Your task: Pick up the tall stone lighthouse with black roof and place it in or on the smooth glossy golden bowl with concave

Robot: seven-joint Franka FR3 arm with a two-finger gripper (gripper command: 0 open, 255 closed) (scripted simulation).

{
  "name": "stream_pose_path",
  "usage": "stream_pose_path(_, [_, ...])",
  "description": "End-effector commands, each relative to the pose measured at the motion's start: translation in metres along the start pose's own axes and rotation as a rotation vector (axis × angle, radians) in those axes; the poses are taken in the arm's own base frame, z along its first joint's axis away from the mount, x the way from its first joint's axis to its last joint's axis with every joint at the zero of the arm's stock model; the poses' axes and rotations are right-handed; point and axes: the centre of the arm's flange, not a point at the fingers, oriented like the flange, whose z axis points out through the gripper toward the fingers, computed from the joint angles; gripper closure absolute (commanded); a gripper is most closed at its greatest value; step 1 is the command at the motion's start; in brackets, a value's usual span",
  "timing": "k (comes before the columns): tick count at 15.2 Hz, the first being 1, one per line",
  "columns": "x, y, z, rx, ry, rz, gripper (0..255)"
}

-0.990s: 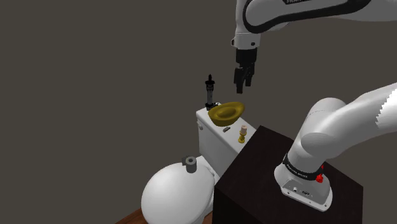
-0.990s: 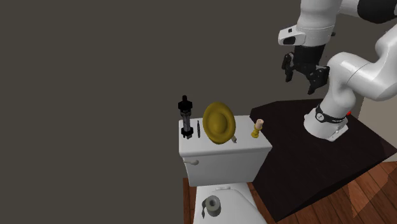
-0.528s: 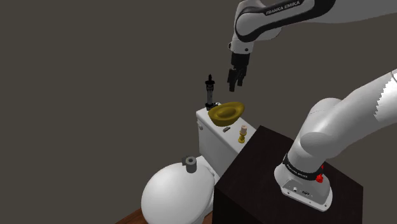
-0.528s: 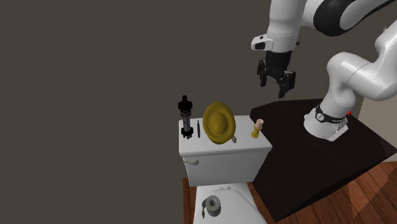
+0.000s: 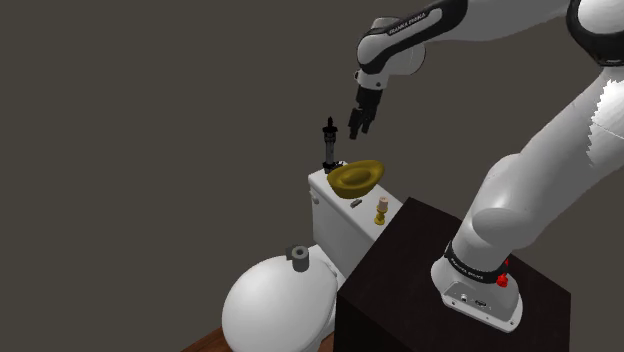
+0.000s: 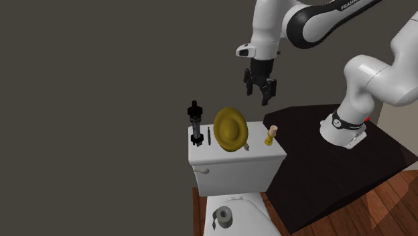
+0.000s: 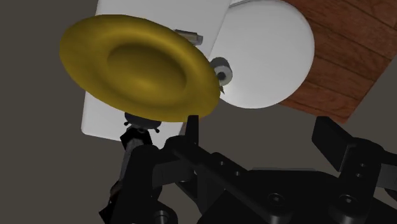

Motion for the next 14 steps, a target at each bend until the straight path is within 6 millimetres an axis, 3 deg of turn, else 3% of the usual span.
stream_pose_path(1, [0.013, 0.019, 0.011, 0.007, 0.029, -0.001, 0])
stream_pose_path(14, [0.105, 0.142, 0.058, 0.066, 0.211, -0.006, 0])
